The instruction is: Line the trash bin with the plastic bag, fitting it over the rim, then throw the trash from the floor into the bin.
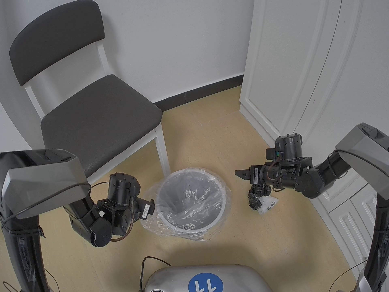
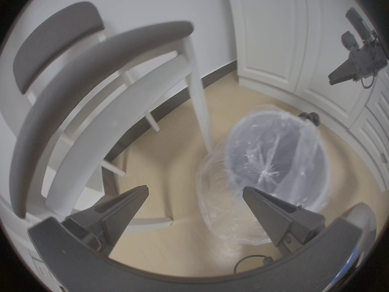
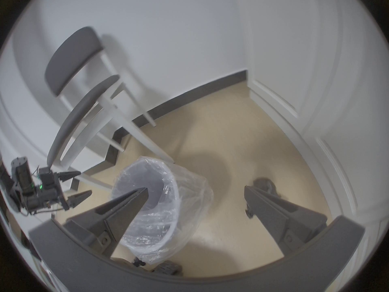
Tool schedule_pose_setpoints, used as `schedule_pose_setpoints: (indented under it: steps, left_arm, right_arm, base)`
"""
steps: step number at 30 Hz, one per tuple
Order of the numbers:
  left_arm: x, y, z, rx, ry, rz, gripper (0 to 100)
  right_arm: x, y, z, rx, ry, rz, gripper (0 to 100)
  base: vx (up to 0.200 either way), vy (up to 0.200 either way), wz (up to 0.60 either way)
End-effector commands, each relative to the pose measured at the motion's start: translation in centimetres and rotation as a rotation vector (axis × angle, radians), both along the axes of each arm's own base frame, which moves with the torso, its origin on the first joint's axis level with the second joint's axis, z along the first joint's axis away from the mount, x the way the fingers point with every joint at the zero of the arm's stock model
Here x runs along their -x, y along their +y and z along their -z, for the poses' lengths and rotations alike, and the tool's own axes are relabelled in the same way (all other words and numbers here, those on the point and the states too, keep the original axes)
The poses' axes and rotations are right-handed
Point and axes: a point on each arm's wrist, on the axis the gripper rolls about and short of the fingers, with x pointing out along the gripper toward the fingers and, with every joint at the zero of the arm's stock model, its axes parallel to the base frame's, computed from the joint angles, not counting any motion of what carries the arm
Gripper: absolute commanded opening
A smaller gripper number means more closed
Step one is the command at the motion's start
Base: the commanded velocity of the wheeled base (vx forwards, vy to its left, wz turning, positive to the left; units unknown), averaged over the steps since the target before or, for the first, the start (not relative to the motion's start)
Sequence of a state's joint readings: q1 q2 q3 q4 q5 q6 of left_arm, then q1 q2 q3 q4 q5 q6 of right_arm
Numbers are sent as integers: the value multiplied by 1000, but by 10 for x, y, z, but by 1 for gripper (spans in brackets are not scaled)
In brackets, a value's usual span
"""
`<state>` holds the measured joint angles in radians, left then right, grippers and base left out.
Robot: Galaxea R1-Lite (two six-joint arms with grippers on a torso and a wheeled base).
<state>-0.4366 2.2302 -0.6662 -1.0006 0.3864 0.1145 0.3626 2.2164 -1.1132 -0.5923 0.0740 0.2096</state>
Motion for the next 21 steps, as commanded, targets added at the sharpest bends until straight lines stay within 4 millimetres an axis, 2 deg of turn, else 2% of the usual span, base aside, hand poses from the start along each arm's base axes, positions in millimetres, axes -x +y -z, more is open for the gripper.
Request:
schedule_pose_setpoints:
  steps: [1, 4, 7, 15, 21]
  left_arm:
    - [13, -38, -42, 27, -64, 164, 100]
    - [17, -51, -38, 37, -11, 252, 100]
    - [19, -58, -27, 72, 47, 353, 100]
    - [-4, -81, 7, 96, 82, 431, 100]
    - [-10, -88, 21, 107, 127, 470, 100]
  right_arm:
    - [43, -12, -27, -88, -17, 114, 100]
    - [60, -17, -30, -97, -5, 122, 100]
    - [70, -13, -27, -101, 18, 107, 100]
    - [73, -7, -19, -81, 42, 86, 100]
    - [74, -11, -19, -78, 44, 93, 100]
  base:
    - [0, 0, 0]
    - [0, 0, 0]
    - [0, 0, 0]
    - [0, 0, 0]
    - [0, 0, 0]
